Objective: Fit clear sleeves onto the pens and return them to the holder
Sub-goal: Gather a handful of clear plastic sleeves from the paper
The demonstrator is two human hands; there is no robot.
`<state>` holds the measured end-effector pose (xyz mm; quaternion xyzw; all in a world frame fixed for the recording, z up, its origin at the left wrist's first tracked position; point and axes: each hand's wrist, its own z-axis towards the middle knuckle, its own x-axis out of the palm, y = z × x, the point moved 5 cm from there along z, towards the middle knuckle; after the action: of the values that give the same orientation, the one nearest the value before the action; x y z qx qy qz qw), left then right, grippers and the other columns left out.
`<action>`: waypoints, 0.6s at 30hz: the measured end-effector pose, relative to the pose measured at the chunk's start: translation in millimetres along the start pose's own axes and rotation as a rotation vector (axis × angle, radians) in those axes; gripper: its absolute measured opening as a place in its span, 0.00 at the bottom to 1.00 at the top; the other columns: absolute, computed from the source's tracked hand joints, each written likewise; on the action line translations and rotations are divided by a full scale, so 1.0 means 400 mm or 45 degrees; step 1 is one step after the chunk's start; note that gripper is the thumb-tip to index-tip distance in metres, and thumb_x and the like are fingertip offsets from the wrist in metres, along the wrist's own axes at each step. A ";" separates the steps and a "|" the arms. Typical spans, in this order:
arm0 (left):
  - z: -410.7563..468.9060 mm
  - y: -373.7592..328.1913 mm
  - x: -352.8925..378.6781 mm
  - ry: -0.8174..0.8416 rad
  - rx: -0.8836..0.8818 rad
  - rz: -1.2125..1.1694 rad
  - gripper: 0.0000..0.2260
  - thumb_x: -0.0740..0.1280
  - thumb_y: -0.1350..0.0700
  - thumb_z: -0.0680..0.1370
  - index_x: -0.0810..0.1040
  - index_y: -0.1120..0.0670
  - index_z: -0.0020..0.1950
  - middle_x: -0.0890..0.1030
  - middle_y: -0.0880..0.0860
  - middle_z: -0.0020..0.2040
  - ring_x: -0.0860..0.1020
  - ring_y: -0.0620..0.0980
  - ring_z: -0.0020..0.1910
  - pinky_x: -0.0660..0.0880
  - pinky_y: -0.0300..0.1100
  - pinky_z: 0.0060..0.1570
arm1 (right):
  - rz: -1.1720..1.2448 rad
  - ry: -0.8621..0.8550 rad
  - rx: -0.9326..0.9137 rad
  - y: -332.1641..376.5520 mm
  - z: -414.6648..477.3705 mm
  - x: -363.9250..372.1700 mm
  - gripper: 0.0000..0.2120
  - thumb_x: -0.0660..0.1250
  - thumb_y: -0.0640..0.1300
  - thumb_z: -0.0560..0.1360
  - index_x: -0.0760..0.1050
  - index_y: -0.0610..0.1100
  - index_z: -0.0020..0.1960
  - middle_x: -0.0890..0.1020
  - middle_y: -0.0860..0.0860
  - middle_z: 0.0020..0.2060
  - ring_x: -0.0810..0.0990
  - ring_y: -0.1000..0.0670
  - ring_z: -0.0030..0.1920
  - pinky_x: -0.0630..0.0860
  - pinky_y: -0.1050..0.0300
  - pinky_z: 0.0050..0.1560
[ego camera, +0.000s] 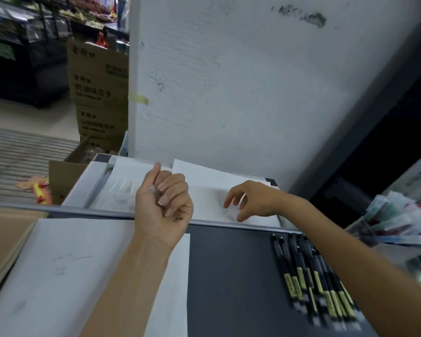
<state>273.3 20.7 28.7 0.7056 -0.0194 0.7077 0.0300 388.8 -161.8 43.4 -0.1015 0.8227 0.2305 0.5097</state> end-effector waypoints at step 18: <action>0.025 0.008 0.002 0.046 0.022 0.074 0.14 0.62 0.48 0.86 0.79 0.54 0.47 0.65 0.45 0.28 0.66 0.43 0.20 0.63 0.32 0.21 | 0.374 0.076 0.219 -0.079 0.018 -0.042 0.09 0.72 0.45 0.79 0.81 0.38 0.51 0.88 0.42 0.45 0.88 0.50 0.40 0.83 0.57 0.41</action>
<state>283.0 16.9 29.5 0.6922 -0.0330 0.7209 0.0036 415.1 -187.1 46.9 0.0569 0.8601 0.2281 0.4527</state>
